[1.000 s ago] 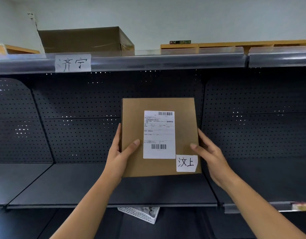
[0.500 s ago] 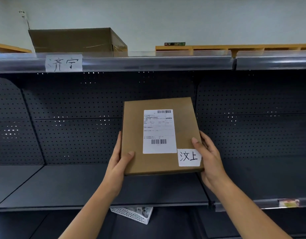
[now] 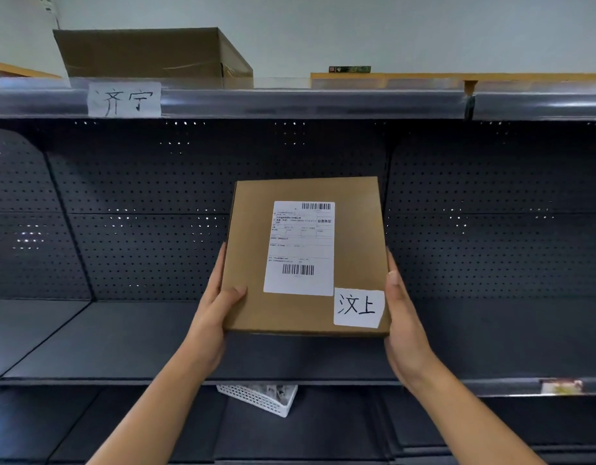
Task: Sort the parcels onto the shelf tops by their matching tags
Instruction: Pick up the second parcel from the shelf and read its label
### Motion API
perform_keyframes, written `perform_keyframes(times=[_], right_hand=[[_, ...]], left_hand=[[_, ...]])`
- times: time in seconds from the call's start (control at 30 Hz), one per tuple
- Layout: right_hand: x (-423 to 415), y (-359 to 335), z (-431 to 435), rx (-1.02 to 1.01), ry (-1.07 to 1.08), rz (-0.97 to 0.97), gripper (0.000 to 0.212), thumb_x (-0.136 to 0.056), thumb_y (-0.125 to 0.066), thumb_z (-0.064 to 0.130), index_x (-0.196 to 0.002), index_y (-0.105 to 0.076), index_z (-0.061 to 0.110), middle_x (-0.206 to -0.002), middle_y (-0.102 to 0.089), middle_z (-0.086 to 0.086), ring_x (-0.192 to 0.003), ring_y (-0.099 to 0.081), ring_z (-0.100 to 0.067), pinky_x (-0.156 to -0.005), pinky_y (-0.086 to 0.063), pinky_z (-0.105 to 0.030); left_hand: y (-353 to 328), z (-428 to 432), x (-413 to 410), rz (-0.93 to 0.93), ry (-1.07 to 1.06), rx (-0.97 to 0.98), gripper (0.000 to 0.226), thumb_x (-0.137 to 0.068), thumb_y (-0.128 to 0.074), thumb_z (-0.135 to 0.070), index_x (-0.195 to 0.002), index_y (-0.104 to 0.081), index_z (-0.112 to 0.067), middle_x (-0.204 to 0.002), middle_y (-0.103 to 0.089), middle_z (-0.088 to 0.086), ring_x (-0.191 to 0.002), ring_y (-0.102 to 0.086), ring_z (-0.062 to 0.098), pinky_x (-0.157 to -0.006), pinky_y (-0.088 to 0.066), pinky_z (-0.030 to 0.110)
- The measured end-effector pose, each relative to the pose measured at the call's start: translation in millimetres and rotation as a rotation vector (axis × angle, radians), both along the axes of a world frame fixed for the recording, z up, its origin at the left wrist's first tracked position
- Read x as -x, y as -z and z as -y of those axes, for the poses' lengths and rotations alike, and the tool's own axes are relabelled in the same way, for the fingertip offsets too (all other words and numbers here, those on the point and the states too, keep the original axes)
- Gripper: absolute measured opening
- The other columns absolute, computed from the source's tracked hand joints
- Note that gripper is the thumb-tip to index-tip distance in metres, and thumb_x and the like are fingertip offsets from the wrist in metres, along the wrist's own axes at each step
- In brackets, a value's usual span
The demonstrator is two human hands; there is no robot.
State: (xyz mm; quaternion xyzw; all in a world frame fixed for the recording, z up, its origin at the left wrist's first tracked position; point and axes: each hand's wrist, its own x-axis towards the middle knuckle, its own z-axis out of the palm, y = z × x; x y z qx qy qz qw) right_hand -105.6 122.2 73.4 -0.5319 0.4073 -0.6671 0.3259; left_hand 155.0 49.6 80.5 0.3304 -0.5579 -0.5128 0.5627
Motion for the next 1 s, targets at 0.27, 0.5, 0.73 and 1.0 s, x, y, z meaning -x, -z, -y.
perform_keyframes(times=[0.27,0.5,0.73,1.0], right_hand=[[11.5,-3.8,-10.3,0.008,0.017,0.045,0.070,-0.102,-0.047,0.066,-0.165,-0.032,0.041,-0.164,-0.047,0.024,-0.152,-0.042,0.002,-0.132,-0.023,-0.042],[26.8,-7.4,-14.3,-0.008,0.006,0.118,0.060,-0.105,-0.057,0.043,-0.163,-0.042,0.032,-0.161,-0.055,0.015,-0.151,-0.047,-0.008,-0.131,-0.025,-0.046],[26.8,-14.9,-19.2,-0.069,0.100,0.203,0.044,-0.105,-0.059,0.028,-0.149,-0.058,0.031,-0.135,-0.077,0.002,-0.131,-0.068,-0.024,-0.122,-0.041,-0.057],[31.7,-30.6,-46.7,-0.066,0.174,0.173,0.040,-0.106,-0.057,0.015,-0.144,-0.060,0.028,-0.127,-0.080,-0.001,-0.120,-0.075,-0.022,-0.102,-0.055,-0.040]], left_hand=[[-3.2,-11.6,12.7,0.000,-0.033,0.017,0.071,-0.097,-0.058,-0.018,-0.158,-0.041,-0.050,-0.147,-0.066,-0.018,-0.128,-0.066,0.014,-0.099,-0.052,0.034],[-12.1,-26.4,26.5,-0.015,-0.093,0.001,0.063,-0.104,-0.053,-0.009,-0.155,-0.048,-0.046,-0.133,-0.075,-0.018,-0.116,-0.073,0.009,-0.094,-0.051,0.031],[-24.9,-25.0,30.6,0.012,-0.048,-0.012,0.063,-0.103,-0.058,-0.012,-0.157,-0.047,-0.041,-0.121,-0.076,-0.032,-0.105,-0.074,-0.005,-0.086,-0.052,0.016],[-23.6,-16.9,42.5,-0.016,0.045,-0.034,0.058,-0.103,-0.057,-0.016,-0.152,-0.047,-0.044,-0.137,-0.067,-0.022,-0.124,-0.065,0.014,-0.101,-0.050,0.037]])
